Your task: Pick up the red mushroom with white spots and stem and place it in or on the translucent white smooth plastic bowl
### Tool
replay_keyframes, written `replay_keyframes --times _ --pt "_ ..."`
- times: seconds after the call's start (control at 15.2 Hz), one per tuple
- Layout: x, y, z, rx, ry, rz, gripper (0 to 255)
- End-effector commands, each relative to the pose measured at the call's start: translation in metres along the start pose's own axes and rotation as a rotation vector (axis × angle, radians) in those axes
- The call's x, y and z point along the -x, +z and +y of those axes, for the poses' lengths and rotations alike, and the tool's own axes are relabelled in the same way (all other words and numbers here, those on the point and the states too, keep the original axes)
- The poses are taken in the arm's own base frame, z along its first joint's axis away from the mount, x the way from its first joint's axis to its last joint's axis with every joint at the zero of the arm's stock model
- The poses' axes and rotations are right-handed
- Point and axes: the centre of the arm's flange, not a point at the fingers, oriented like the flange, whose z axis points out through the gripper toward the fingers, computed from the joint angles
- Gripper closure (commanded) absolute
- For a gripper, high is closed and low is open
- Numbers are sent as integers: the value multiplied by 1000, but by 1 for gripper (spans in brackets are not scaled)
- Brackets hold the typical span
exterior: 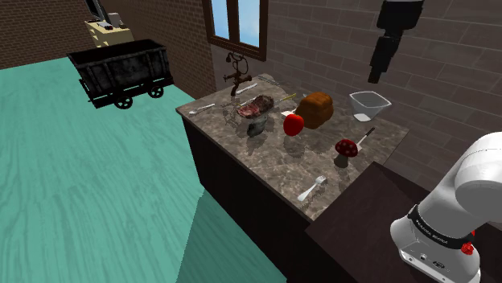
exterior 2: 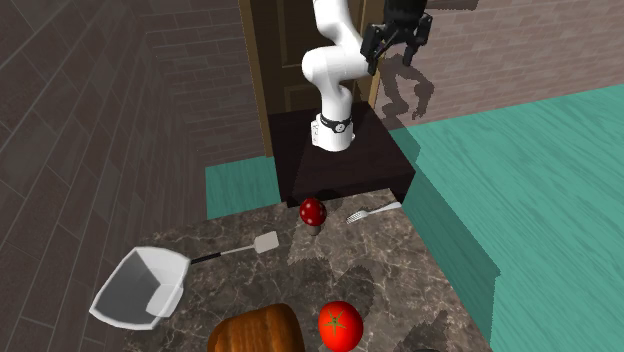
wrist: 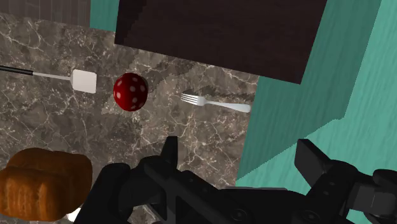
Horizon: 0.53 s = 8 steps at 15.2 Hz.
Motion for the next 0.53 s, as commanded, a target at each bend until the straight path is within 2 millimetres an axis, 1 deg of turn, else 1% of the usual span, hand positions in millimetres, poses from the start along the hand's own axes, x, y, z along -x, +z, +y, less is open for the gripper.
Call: replay_keyframes --times 0.0,0.46 --pt "0 0 0 0 0 0 0" --pt "1 92 -6 147 -91 25 0"
